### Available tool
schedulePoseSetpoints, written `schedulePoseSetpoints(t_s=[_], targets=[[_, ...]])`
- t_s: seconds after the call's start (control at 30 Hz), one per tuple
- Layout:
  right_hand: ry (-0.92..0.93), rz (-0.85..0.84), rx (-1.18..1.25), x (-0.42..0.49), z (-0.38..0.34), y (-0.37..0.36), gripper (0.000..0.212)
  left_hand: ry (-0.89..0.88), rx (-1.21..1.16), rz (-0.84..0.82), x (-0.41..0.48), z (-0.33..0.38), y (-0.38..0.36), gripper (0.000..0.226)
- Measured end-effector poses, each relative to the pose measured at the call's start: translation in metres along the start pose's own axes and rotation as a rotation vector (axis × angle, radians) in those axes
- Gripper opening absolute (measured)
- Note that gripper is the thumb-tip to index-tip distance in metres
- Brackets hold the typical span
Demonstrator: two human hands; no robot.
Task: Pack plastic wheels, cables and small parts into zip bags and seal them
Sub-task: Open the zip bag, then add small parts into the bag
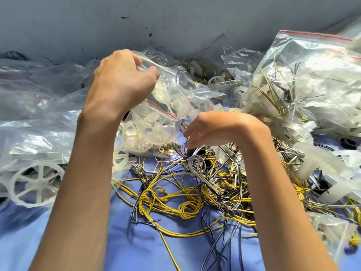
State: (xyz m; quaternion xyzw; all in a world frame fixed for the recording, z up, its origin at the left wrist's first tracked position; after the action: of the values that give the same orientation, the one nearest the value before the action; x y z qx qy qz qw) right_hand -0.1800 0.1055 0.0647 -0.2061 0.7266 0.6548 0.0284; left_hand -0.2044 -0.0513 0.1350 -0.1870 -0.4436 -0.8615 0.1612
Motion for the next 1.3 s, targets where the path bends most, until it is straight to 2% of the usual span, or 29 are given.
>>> schedulePoseSetpoints(t_s=[0.1, 0.23, 0.33, 0.47, 0.63, 0.7, 0.8, 0.9, 0.97, 1.13, 1.3], targets=[[-0.083, -0.073, -0.026, 0.006, 0.012, -0.010, 0.034, -0.003, -0.013, -0.006, 0.000, 0.000, -0.001, 0.039], [-0.143, -0.116, 0.120, 0.012, 0.023, -0.019, 0.029, -0.004, -0.029, -0.024, 0.000, 0.001, -0.002, 0.039], [-0.122, -0.065, 0.183, 0.019, 0.022, -0.020, 0.024, -0.006, -0.026, -0.033, 0.000, 0.001, -0.001, 0.040], [-0.111, -0.113, 0.170, 0.026, 0.016, -0.032, 0.026, -0.001, -0.060, -0.055, -0.001, 0.001, -0.002, 0.037], [-0.094, -0.106, 0.241, 0.031, 0.021, -0.033, 0.016, -0.049, -0.135, -0.193, -0.002, 0.000, -0.008, 0.033], [-0.071, -0.064, 0.318, 0.028, 0.028, -0.027, 0.013, -0.117, -0.128, -0.317, -0.004, 0.003, -0.010, 0.036], [-0.034, -0.005, 0.480, 0.020, 0.037, -0.018, 0.014, -0.272, 0.024, -0.616, -0.013, 0.002, -0.017, 0.039], [-0.010, 0.036, 0.593, 0.014, 0.040, -0.011, 0.025, -0.336, 0.174, -0.893, -0.026, -0.006, -0.020, 0.043], [0.000, 0.099, 0.612, 0.010, 0.039, -0.005, 0.028, -0.364, 0.225, -0.924, -0.028, -0.009, -0.016, 0.044], [0.087, 0.342, 0.509, -0.001, 0.027, 0.020, 0.008, -0.386, 0.204, -0.874, -0.026, -0.005, -0.007, 0.039], [0.122, 0.593, 0.482, -0.022, 0.017, 0.049, 0.014, -0.393, 0.164, -0.799, -0.022, -0.002, -0.004, 0.030]])
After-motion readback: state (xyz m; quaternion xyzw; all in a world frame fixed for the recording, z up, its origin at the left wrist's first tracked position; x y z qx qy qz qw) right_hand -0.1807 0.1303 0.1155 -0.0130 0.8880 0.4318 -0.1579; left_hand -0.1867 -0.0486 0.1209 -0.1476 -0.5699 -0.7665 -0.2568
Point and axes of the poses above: each hand's wrist, its own x-axis towards the middle knuckle, its own y-axis out of the back of the hand, z = x × y, the point moved 5 cm from there along x, towards the middle knuckle, and after that the axes turned 2 degrees about -y, right-handed, at the moved point
